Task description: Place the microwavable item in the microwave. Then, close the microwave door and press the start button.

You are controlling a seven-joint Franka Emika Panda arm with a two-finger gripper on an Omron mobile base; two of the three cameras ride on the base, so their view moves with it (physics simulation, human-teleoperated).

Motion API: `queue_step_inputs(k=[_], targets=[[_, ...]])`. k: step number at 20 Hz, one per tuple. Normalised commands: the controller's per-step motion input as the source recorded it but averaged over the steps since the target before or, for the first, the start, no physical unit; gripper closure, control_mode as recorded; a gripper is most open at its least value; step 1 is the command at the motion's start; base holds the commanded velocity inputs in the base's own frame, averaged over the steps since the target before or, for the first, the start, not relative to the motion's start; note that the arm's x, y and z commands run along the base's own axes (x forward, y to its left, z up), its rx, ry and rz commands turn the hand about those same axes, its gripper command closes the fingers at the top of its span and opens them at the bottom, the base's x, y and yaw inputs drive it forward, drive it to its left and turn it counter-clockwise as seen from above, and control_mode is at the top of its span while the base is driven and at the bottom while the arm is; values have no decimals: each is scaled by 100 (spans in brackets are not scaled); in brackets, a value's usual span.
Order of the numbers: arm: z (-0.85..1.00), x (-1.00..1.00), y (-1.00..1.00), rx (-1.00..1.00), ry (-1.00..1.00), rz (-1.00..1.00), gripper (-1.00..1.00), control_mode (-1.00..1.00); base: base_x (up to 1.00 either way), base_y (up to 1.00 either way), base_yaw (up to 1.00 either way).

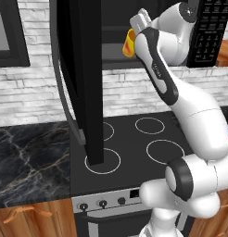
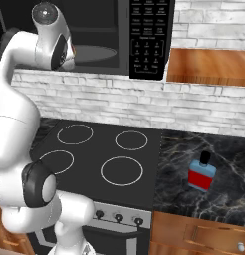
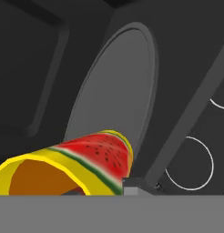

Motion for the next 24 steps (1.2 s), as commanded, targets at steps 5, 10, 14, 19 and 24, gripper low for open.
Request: queue_step_inputs(k=[5,10,14,19,24], targets=[[1,65,3,1,3,0,100,-100,0,0,0],[0,35,1,0,14,0,100,-100,0,0,0],[0,29,3,0,20,0,100,-100,0,0,0],[0,5,12,0,8,0,-100,-100,0,0,0],[0,0,13,0,-5,0,-100,-100,0,0,0]])
